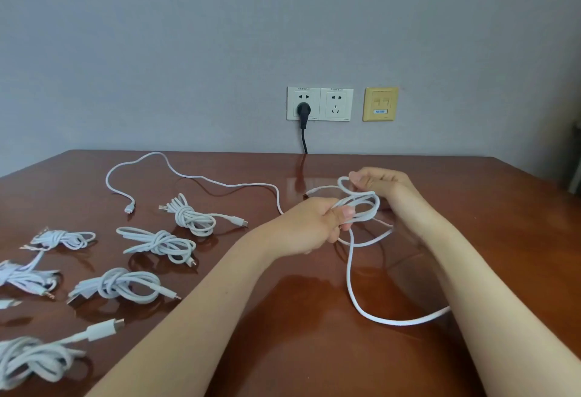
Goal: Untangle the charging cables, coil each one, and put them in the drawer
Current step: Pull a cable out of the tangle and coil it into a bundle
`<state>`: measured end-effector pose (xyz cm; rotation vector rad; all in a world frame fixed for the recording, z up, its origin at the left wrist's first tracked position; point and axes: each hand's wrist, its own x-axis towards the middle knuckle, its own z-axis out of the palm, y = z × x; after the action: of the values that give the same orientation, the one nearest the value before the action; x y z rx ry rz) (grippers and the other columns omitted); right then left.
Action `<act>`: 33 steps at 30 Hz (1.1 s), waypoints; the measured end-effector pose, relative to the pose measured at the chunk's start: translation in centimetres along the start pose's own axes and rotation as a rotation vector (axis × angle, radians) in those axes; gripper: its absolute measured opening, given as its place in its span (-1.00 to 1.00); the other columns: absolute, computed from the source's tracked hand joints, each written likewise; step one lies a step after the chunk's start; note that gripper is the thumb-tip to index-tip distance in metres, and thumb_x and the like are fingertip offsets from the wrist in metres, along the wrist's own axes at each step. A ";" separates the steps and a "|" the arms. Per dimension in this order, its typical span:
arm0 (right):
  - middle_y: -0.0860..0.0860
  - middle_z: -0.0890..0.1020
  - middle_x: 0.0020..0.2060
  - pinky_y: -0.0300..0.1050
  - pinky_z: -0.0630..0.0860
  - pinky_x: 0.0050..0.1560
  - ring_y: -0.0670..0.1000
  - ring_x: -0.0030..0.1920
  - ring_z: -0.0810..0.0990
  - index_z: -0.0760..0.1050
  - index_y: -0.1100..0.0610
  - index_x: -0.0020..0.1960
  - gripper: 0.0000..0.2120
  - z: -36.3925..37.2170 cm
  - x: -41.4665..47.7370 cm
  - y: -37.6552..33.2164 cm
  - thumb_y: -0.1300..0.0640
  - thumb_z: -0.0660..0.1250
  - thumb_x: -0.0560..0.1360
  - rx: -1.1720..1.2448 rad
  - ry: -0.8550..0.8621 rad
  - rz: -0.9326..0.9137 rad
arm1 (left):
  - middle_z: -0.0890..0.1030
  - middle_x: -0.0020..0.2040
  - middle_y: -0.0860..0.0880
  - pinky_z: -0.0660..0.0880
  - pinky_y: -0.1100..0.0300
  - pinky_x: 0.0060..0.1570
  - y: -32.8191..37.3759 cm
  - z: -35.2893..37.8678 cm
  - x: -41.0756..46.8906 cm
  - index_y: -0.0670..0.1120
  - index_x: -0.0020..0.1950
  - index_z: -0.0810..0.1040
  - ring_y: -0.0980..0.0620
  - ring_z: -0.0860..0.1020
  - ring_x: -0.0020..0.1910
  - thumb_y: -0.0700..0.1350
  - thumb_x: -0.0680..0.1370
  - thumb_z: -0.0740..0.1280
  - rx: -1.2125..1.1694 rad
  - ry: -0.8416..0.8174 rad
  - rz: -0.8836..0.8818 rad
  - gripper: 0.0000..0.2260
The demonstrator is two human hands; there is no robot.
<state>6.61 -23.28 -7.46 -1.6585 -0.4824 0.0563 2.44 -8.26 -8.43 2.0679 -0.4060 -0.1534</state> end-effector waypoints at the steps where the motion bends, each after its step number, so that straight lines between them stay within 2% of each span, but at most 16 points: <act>1: 0.00 0.48 -0.48 -0.25 0.27 -0.40 -0.02 -0.45 0.39 0.54 0.06 -0.37 -0.75 0.0 -0.2 -0.3 0.07 0.34 0.48 -0.037 -0.016 -0.031 | 0.29 -0.59 0.14 0.15 0.35 -0.60 -0.1 0.0 0.1 -0.05 -0.23 0.37 0.21 0.17 -0.65 0.00 0.65 0.07 0.005 0.027 -0.011 -0.71; 4: -0.15 0.50 -0.55 -0.43 0.31 -0.43 -0.22 -0.51 0.42 0.52 0.16 -0.28 -0.80 0.5 -0.4 -0.7 0.18 0.31 0.51 -0.129 -0.022 -0.130 | 0.29 -0.61 0.13 0.13 0.35 -0.60 -0.4 -0.1 0.3 -0.06 -0.23 0.36 0.17 0.15 -0.64 0.00 0.65 0.06 -0.008 0.066 -0.029 -0.70; 6: -0.13 0.57 -0.49 -0.35 0.41 -0.30 -0.21 -0.42 0.49 0.55 0.14 -0.25 -0.87 0.7 -0.4 -0.6 0.18 0.35 0.48 -0.242 0.001 -0.200 | 0.30 -0.58 0.12 0.13 0.37 -0.62 -0.6 -0.2 0.4 -0.06 -0.22 0.36 0.17 0.14 -0.66 0.00 0.65 0.06 -0.024 0.077 -0.052 -0.71; 8: -0.12 0.59 -0.45 -0.24 0.43 -0.22 -0.16 -0.36 0.50 0.56 0.02 -0.27 -0.87 0.5 -0.2 -0.1 0.15 0.39 0.45 -0.408 0.057 -0.239 | 0.29 -0.51 0.06 0.12 0.36 -0.61 -0.6 -0.1 0.3 -0.06 -0.21 0.37 0.17 0.14 -0.64 -0.01 0.65 0.07 -0.035 0.066 -0.061 -0.72; 10: -0.20 0.55 -0.50 -0.33 0.36 -0.32 -0.20 -0.44 0.43 0.52 0.00 -0.30 -0.81 0.4 -0.2 0.1 0.20 0.37 0.46 -0.558 0.103 -0.271 | 0.27 -0.47 0.04 0.12 0.32 -0.58 -0.6 -0.1 0.2 -0.06 -0.20 0.38 0.15 0.14 -0.60 0.00 0.65 0.09 -0.029 0.041 -0.046 -0.73; 12: -0.16 0.55 -0.50 -0.23 0.38 -0.36 -0.11 -0.45 0.43 0.52 0.02 -0.27 -0.84 0.5 -0.2 0.3 0.16 0.35 0.49 -0.670 0.137 -0.316 | 0.25 -0.44 0.03 0.12 0.29 -0.54 -0.6 -0.2 0.1 -0.03 -0.19 0.38 0.14 0.14 -0.57 0.00 0.63 0.13 -0.022 0.006 -0.030 -0.77; 15: -0.14 0.56 -0.44 -0.08 0.44 -0.30 -0.03 -0.38 0.50 0.51 0.02 -0.20 -0.88 0.7 0.0 0.9 0.10 0.31 0.52 -0.802 0.161 -0.374 | 0.28 -0.50 0.08 0.17 0.30 -0.54 -0.5 -0.4 0.0 -0.01 -0.20 0.38 0.17 0.20 -0.60 0.01 0.58 0.24 0.076 -0.048 0.023 -0.81; 19: -0.08 0.61 -0.33 0.01 0.48 -0.22 0.13 -0.24 0.56 0.51 0.13 -0.10 -0.92 1.1 0.1 1.2 0.17 0.25 0.52 -0.902 0.182 -0.394 | 0.29 -0.51 0.09 0.19 0.44 -0.58 -0.5 0.1 0.0 -0.14 -0.13 0.37 0.20 0.29 -0.64 0.02 0.61 0.17 0.143 0.009 0.044 -0.75; 22: -0.23 0.55 -0.39 -0.09 0.44 -0.24 0.05 -0.27 0.54 0.52 0.07 -0.18 -0.88 1.0 0.2 1.0 0.23 0.24 0.48 -0.831 0.186 -0.333 | 0.30 -0.48 0.05 0.20 0.39 -0.55 -0.7 0.4 0.1 -0.09 -0.19 0.38 0.20 0.27 -0.64 0.01 0.64 0.10 0.148 0.046 0.027 -0.73; 23: -0.22 0.53 -0.43 -0.12 0.41 -0.26 0.02 -0.30 0.52 0.50 0.03 -0.24 -0.84 0.9 0.1 0.8 0.24 0.25 0.46 -0.772 0.178 -0.302 | 0.31 -0.49 0.05 0.19 0.41 -0.58 -0.6 0.4 0.1 -0.06 -0.22 0.38 0.21 0.27 -0.65 0.00 0.64 0.09 0.134 0.049 0.020 -0.72; 25: -0.12 0.53 -0.45 -0.23 0.39 -0.33 -0.07 -0.37 0.49 0.49 0.04 -0.30 -0.82 0.7 0.0 0.2 0.27 0.27 0.40 -0.517 0.113 -0.223 | 0.31 -0.53 0.07 0.18 0.42 -0.62 -0.5 0.5 0.1 -0.04 -0.24 0.39 0.20 0.25 -0.67 -0.02 0.65 0.09 0.103 0.044 0.007 -0.71; 27: -0.07 0.48 -0.52 -0.34 0.30 -0.49 -0.13 -0.51 0.40 0.49 0.13 -0.29 -0.91 0.3 -0.2 -0.3 0.26 0.23 0.33 -0.210 0.019 -0.133 | 0.30 -0.55 0.10 0.18 0.38 -0.60 -0.3 0.4 0.0 -0.04 -0.23 0.39 0.20 0.21 -0.65 -0.02 0.65 0.09 0.057 0.020 -0.004 -0.72; 28: -0.05 0.42 -0.55 -0.34 0.21 -0.56 -0.13 -0.55 0.32 0.47 0.16 -0.29 -0.92 0.0 -0.3 -0.4 0.25 0.20 0.29 -0.069 -0.021 -0.087 | 0.29 -0.54 0.12 0.16 0.36 -0.59 -0.2 0.4 -0.1 -0.05 -0.22 0.38 0.20 0.18 -0.63 -0.03 0.65 0.09 0.030 0.005 -0.007 -0.73; 30: -0.01 0.32 -0.54 -0.28 0.06 -0.55 -0.09 -0.54 0.22 0.46 0.17 -0.31 -0.93 -0.4 -0.3 -0.5 0.19 0.22 0.28 0.109 -0.082 -0.033 | 0.27 -0.57 0.14 0.13 0.35 -0.57 0.0 0.2 -0.2 -0.05 -0.22 0.36 0.19 0.16 -0.62 -0.03 0.65 0.09 -0.009 -0.023 -0.007 -0.74; 31: 0.00 0.33 -0.52 -0.24 0.07 -0.52 -0.07 -0.53 0.24 0.47 0.17 -0.31 -0.90 -0.5 -0.2 -0.4 0.14 0.29 0.33 0.147 -0.102 -0.012 | 0.27 -0.58 0.14 0.12 0.35 -0.57 0.2 0.2 -0.3 -0.06 -0.22 0.36 0.19 0.16 -0.61 -0.03 0.64 0.09 -0.021 -0.038 -0.002 -0.74; 33: 0.01 0.45 -0.52 -0.24 0.23 -0.55 -0.06 -0.54 0.37 0.50 0.16 -0.32 -0.82 -0.2 -0.1 0.0 0.09 0.36 0.41 0.201 -0.111 0.053 | 0.27 -0.60 0.14 0.13 0.36 -0.57 0.6 0.3 -0.5 -0.06 -0.22 0.37 0.19 0.16 -0.61 -0.04 0.64 0.11 -0.038 -0.067 0.021 -0.74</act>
<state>6.60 -23.50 -7.48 -1.4757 -0.5002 0.2297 1.78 -8.60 -8.14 2.0249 -0.4625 -0.2163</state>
